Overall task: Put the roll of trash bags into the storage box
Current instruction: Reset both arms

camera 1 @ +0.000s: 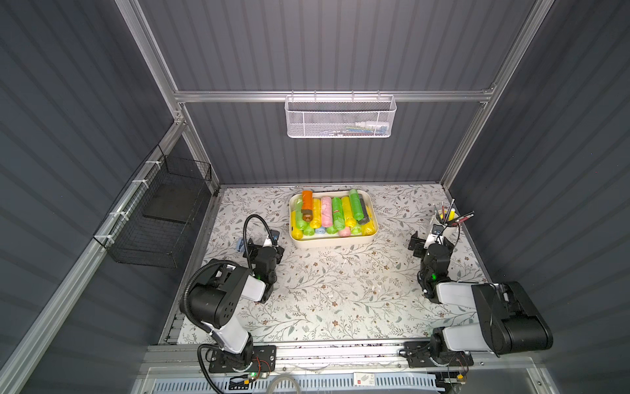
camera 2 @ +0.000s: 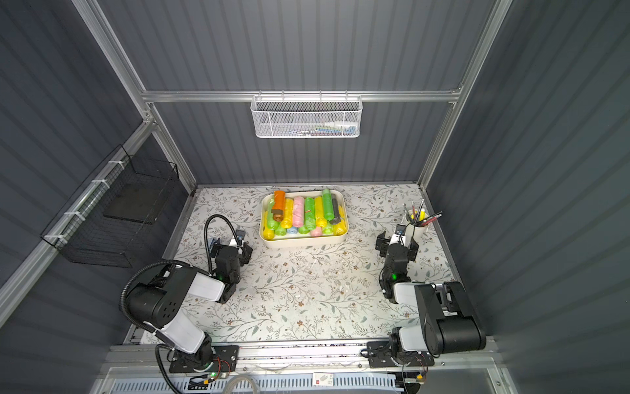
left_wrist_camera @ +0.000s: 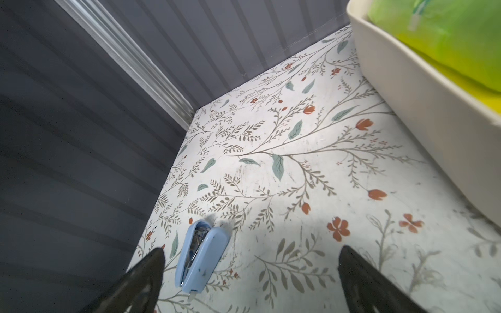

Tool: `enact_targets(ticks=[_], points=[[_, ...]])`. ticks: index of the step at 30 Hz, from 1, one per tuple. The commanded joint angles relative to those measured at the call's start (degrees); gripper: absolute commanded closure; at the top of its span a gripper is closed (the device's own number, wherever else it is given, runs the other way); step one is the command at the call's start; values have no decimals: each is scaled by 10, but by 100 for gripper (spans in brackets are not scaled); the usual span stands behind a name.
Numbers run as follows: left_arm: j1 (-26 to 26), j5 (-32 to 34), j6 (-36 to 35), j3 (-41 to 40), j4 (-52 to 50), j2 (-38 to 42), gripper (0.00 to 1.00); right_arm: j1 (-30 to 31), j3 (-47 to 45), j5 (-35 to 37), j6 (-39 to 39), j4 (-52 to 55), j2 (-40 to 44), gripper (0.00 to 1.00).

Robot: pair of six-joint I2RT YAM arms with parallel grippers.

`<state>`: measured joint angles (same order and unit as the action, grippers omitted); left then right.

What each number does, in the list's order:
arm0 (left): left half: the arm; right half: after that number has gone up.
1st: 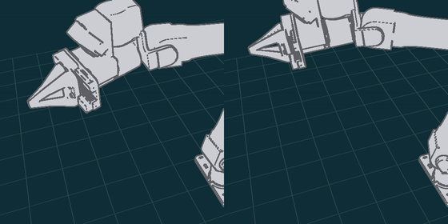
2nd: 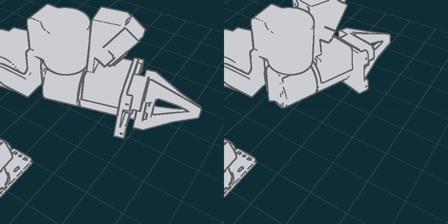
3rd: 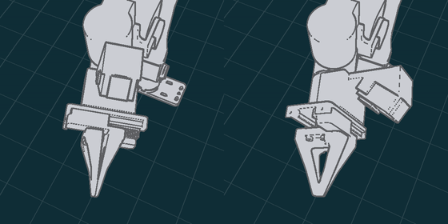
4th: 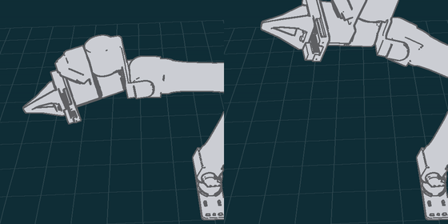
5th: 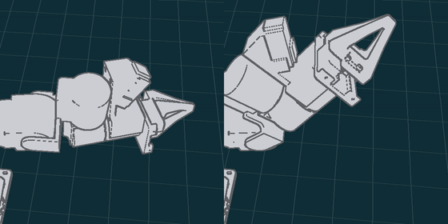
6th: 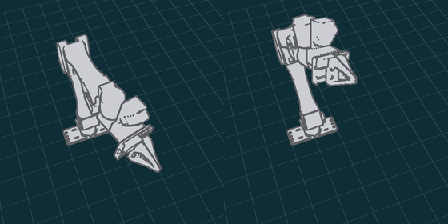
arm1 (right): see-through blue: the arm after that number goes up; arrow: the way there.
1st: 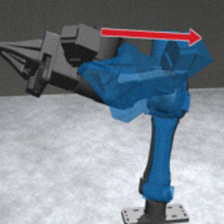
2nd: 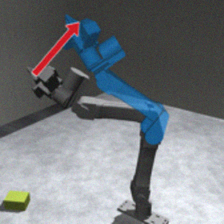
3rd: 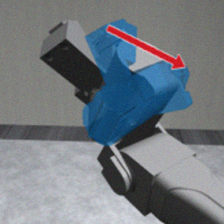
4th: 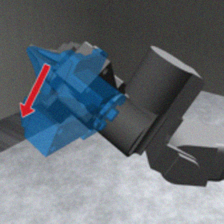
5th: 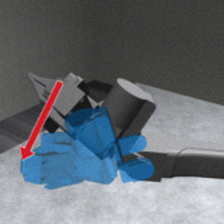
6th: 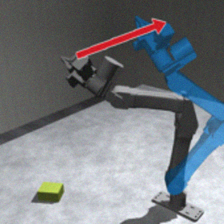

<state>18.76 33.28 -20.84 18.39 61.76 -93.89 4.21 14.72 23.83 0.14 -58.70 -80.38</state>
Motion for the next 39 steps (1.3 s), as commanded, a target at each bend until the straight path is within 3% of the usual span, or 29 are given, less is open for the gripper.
enact_targets(ticks=[1,5,7,8,9,11,13,16,18,19,20,21,22,23,25,27,39], points=[[-12,-48,12,-33,59,31,0,-17,0,-41,-21,-41,-5,1],[-18,-112,37,-24,-32,77,0,-28,23,-59,-31,9,-4,1],[-29,-210,52,-22,-32,79,0,-35,27,-77,-37,21,-2,1],[-29,-221,52,-16,-28,68,0,-42,25,-91,-40,19,-4,1],[-33,-216,59,-4,-34,50,0,-52,21,-113,-49,21,-8,1],[-42,-229,64,6,6,13,0,-71,-4,-132,-61,-75,-44,1],[-59,-239,84,13,-46,32,0,-80,-3,-155,-70,-28,-17,1],[-74,-245,101,-2,7,17,0,-82,-4,-175,-63,-66,-40,1],[-100,-275,120,-18,62,-12,0,-83,17,-216,-49,-3,-27,1],[-103,-279,119,-23,138,-58,0,-83,33,-234,-42,22,-30,1],[-103,-261,123,-27,154,-61,0,-83,42,-245,-36,28,-35,1],[-107,-260,133,-17,65,-31,0,-83,38,-249,-36,22,-34,1],[-109,-271,133,6,17,-23,0,-83,36,-248,-37,22,-31,1],[-111,-265,134,21,30,-43,0,-83,35,-248,-36,18,-32,1],[-122,-239,160,76,-101,-36,0,-84,36,-247,-38,20,-33,1],[-163,-278,202,92,-103,-48,0,-84,38,-245,-38,22,-34,1],[-162,-271,199,89,-102,-44,0,-84,36,-244,-39,20,-33,1]])
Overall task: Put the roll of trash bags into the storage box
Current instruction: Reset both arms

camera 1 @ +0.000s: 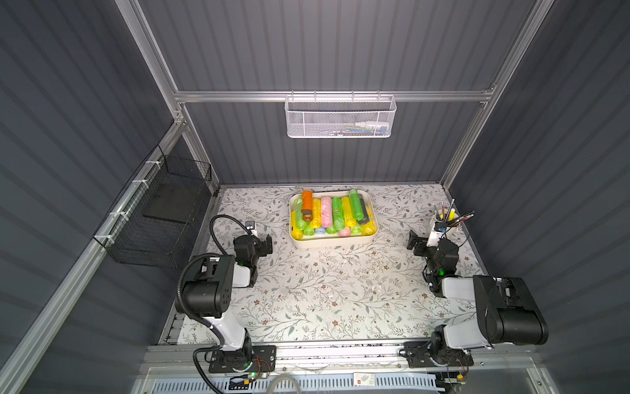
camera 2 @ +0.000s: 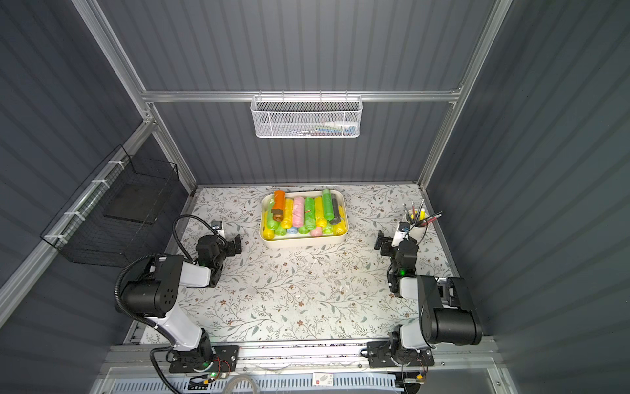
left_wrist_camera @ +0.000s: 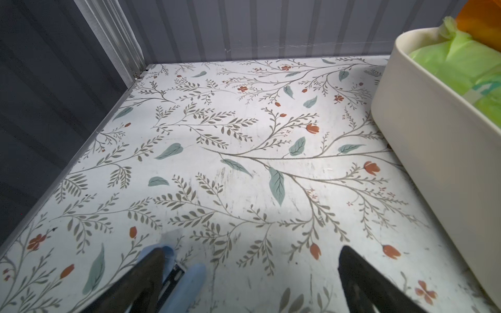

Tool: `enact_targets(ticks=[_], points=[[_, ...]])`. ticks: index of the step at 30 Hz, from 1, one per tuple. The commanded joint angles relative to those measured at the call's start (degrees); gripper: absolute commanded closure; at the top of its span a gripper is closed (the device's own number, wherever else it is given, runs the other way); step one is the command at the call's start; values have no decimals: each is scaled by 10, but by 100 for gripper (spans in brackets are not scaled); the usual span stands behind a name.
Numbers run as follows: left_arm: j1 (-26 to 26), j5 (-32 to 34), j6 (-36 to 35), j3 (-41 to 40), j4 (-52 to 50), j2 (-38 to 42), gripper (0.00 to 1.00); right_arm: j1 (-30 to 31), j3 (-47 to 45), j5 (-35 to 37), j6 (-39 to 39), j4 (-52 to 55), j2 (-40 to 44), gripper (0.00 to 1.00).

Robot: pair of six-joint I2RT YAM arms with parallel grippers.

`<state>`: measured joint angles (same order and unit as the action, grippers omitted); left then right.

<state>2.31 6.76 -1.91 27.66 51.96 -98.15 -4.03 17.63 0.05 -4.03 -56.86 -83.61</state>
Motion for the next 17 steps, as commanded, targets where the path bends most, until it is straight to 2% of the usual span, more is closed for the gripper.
enact_targets(ticks=[1,17], points=[[3,-7,9,-3,-4,-2,0,-2,7,-5,3,2,0,1],[5,-3,7,0,-7,-4,0,-2,7,-6,3,2,-1,1]])
